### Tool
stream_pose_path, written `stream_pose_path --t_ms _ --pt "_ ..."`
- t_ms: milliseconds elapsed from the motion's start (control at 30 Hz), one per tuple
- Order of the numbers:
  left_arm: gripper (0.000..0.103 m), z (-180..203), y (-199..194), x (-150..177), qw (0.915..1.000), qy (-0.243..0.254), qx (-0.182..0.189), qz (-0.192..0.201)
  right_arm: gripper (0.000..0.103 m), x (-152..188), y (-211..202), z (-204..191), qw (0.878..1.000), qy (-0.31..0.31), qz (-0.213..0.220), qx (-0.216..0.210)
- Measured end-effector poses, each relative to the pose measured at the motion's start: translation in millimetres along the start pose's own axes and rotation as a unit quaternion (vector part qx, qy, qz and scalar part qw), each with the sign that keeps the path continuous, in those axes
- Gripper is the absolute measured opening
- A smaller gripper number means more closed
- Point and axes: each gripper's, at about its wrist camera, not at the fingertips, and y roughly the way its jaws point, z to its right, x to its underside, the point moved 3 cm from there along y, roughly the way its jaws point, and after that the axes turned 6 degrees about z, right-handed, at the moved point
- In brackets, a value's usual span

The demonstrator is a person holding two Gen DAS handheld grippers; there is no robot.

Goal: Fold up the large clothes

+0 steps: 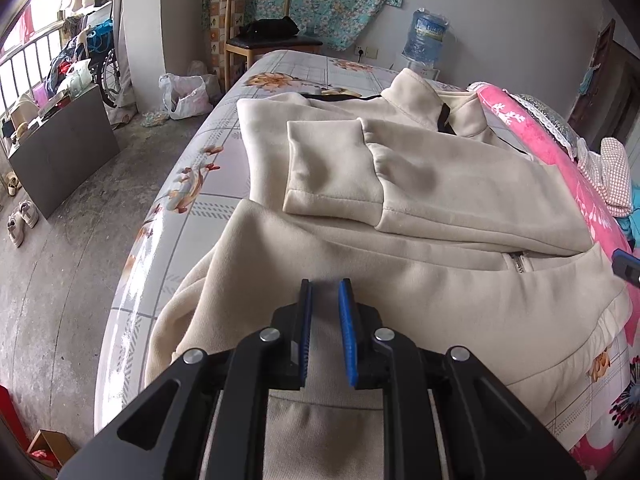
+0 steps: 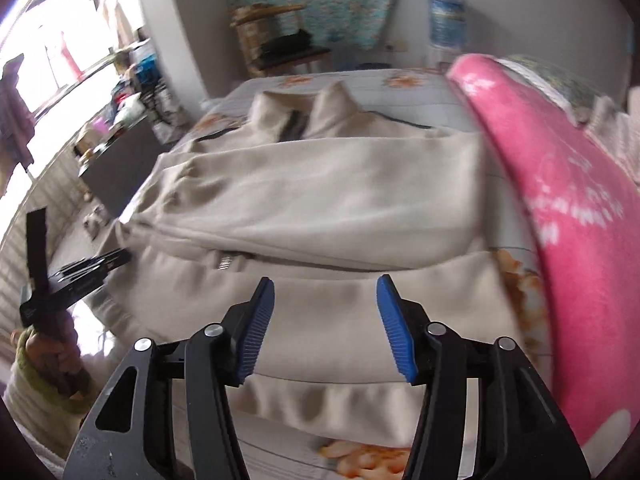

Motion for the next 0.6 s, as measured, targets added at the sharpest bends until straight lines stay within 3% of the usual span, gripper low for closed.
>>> stream_pose_path --t_ms 100,167,267,333,433,467,533,600 --pt "0.015 3.0 -11.4 -1.4 0.9984 -0.019 0.052 0.006 0.062 -2.1 24.0 -45.3 0.997 -0.021 -0.034 -0.07" --pt "0.02 10.4 -16.3 0.3 0.9956 -0.02 0.091 0.0 0.062 -1.3 39.1 -68.0 0.994 -0.039 -0.049 -0.085" --pt "0.021 22.6 -12.9 7.4 0.9957 0.003 0.092 -0.015 0.062 -2.6 58.6 -92.3 0.992 -0.088 -0.056 -0.066" --pt "0.021 26.7 -6.2 13.2 0.9973 0.016 0.068 -0.022 0.062 1.4 71.6 -100.2 0.99 -0.104 -0.076 -0.062" --pt "0.019 31.7 -5.5 16.1 0.9984 0.031 0.047 -0.008 0.048 10.3 84.1 -101.5 0.987 -0.123 -0.095 -0.034" --pt "0.01 33.5 -5.3 16.9 0.9987 0.042 0.03 -0.003 0.027 11.7 84.0 -102.5 0.987 -0.128 -0.095 -0.032" --pt "0.0 36.0 -3.9 16.8 0.9983 0.058 0.012 0.006 0.016 12.6 85.2 -98.2 0.988 -0.118 -0.098 -0.027" --pt "0.0 35.1 -4.5 13.9 0.9983 0.054 0.02 0.009 0.002 10.2 82.8 -94.8 0.989 -0.115 -0.093 -0.028"
